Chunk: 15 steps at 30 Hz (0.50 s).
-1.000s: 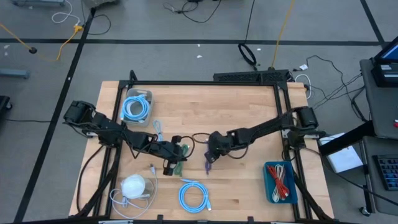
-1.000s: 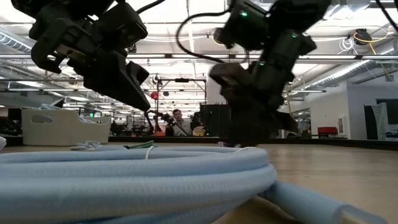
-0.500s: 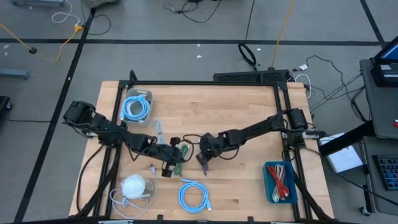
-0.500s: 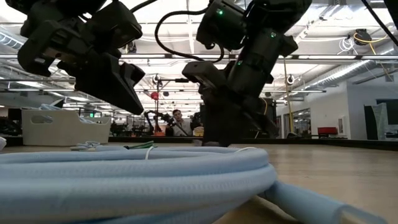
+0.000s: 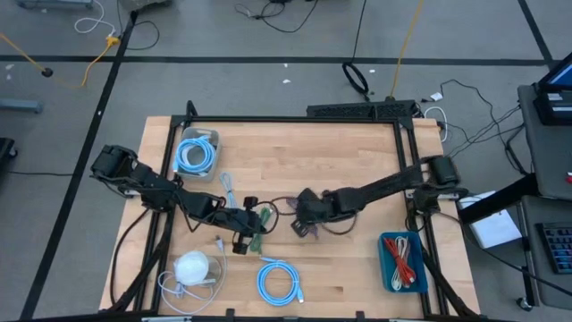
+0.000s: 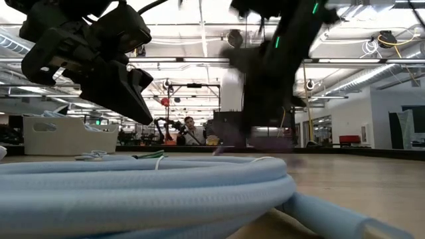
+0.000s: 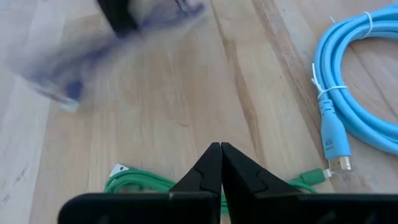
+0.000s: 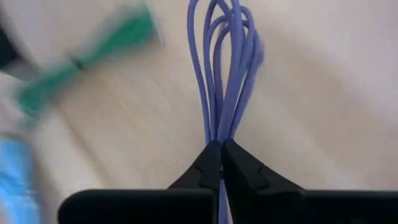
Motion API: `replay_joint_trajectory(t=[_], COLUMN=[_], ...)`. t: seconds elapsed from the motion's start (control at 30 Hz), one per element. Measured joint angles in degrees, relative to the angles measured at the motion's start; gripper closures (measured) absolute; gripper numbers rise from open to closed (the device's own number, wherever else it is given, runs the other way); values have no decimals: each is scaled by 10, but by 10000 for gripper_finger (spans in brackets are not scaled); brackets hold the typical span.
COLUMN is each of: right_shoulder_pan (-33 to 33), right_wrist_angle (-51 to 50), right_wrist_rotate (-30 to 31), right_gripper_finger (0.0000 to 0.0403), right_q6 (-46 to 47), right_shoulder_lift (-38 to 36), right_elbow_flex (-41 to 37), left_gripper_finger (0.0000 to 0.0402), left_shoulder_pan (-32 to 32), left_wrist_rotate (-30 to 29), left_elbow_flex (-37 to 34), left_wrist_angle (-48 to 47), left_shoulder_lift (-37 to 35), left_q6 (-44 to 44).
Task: Pick & Place USB Port
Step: Put the gray USB cable into the blue basket
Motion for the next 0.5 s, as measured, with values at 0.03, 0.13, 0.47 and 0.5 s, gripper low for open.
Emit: replay_joint_trajectory(t=[0.03, 0.13, 0.47, 0.5], right_shoulder_pan=[8, 45, 305, 332], right_wrist_angle=[-25, -127, -477, -508], right_wrist_rotate=[20, 61, 91, 67], right_gripper_finger=[402, 402, 402, 402], right_q6=[10, 74, 573, 627], right_shoulder_lift=[-27, -107, -252, -250], right_elbow_flex=[2, 3, 4, 4], left_gripper_finger=[395, 398, 397, 394], left_shoulder_pan=[0, 0, -1, -1], left_wrist_rotate=[0, -2, -24, -24], left_elbow_flex=[0, 0, -4, -5], left_wrist_angle=[-1, -10, -29, -29], left_shoulder_lift=[0, 0, 0, 0], left_q6=[0, -1, -4, -5])
